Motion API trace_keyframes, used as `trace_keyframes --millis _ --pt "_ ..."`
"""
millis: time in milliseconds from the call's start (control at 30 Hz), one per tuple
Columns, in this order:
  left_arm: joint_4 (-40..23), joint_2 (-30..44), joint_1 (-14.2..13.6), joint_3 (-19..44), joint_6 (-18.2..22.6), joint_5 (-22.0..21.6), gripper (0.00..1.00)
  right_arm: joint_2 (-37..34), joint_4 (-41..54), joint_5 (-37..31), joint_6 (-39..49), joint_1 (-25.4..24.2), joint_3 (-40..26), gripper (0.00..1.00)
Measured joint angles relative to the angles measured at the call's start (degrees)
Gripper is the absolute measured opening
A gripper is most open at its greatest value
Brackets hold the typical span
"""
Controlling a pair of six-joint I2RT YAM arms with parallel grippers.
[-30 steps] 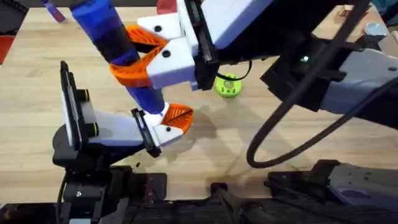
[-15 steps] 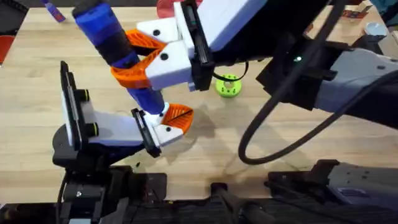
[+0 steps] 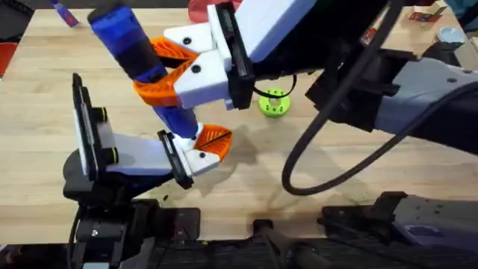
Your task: Pick up the gripper from the table and insert it into the empty holder that is missing its gripper. Then pick up a screw, insert it into the mounting hole, and use the screwdriver to tighten it. Finally, clean up the table by picking up the vegetable and placing it into the bucket.
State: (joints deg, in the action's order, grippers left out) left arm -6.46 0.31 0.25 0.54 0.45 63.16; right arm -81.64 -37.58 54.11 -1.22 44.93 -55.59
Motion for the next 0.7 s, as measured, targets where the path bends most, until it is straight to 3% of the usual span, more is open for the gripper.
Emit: trace_keyframes --millis 367,700 --pt "0.0 0.0 0.0 0.0 0.0 0.0 0.008 -0.8 -7.7 0.9 -1.6 0.0 -0.1 0.023" --pt "0.0 0.0 0.0 0.0 0.0 0.0 0.008 1.4 -2.2 0.9 -0.8 -0.1 -7.0 0.023"
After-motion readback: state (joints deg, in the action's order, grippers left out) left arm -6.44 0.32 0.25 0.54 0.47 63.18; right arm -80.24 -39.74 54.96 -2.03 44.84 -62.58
